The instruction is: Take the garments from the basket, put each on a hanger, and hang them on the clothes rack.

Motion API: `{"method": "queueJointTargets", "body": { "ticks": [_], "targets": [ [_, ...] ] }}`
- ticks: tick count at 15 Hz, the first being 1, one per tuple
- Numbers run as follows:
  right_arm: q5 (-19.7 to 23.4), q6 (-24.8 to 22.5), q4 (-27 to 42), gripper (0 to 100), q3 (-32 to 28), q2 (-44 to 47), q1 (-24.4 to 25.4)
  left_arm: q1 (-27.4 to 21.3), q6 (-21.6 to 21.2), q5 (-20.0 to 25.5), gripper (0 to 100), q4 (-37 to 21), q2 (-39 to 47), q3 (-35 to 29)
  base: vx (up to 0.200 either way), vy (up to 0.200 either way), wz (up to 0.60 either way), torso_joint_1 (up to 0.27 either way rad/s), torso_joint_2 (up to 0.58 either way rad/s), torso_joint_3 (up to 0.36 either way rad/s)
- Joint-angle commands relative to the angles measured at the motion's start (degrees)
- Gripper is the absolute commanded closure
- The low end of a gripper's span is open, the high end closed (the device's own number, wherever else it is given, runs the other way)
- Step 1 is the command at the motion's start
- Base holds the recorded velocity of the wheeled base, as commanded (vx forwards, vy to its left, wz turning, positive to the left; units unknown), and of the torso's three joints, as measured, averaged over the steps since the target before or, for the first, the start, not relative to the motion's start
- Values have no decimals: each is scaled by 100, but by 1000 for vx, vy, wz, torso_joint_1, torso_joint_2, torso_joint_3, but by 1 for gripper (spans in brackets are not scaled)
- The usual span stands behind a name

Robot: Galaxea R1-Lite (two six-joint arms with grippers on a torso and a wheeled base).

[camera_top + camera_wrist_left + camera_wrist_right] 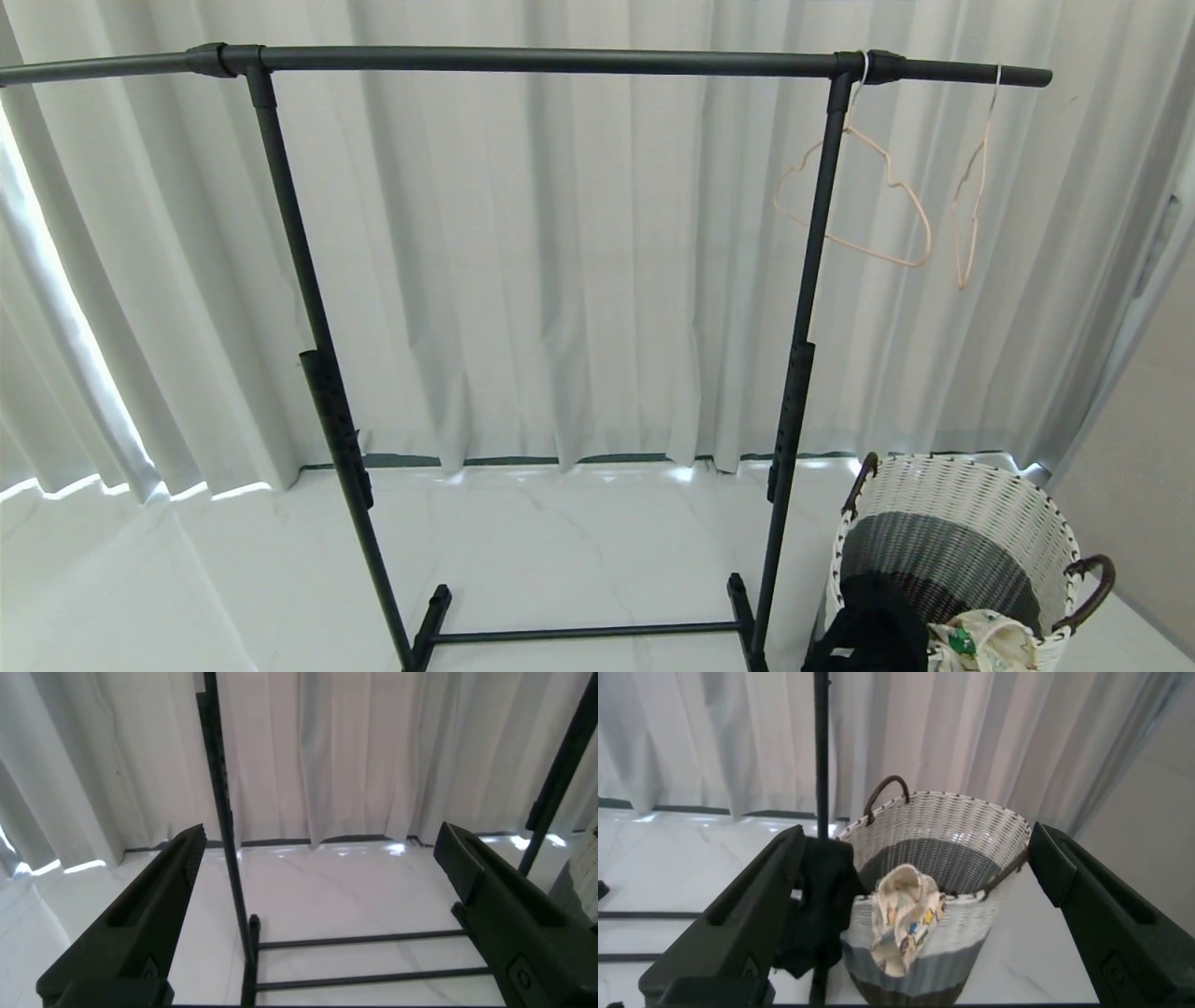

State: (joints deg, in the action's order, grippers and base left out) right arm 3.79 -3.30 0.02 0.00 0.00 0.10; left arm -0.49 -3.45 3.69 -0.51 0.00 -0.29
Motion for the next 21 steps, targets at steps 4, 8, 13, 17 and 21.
{"method": "queueJointTargets", "body": {
  "ticks": [4,8,13,17,21],
  "targets": [
    [16,-39,-2,0,0,70,17,5,99,-9,0,-2,9,3,0,0,0,0,0,0],
    [-1,330,-29,0,0,79,17,5,-15,0,0,-2,9,3,0,0,0,0,0,0],
    [377,928,6,0,-2188,2373,790,5,-121,26,0,-2,9,3,0,0,0,0,0,0],
    [377,-874,6,0,-2329,5476,61,5,-165,26,0,-2,9,3,0,0,0,0,0,0],
    [807,-4222,-952,0,-3243,8666,-1451,5,-314,35,0,-2,9,3,0,0,0,0,0,0]
  ]
}}
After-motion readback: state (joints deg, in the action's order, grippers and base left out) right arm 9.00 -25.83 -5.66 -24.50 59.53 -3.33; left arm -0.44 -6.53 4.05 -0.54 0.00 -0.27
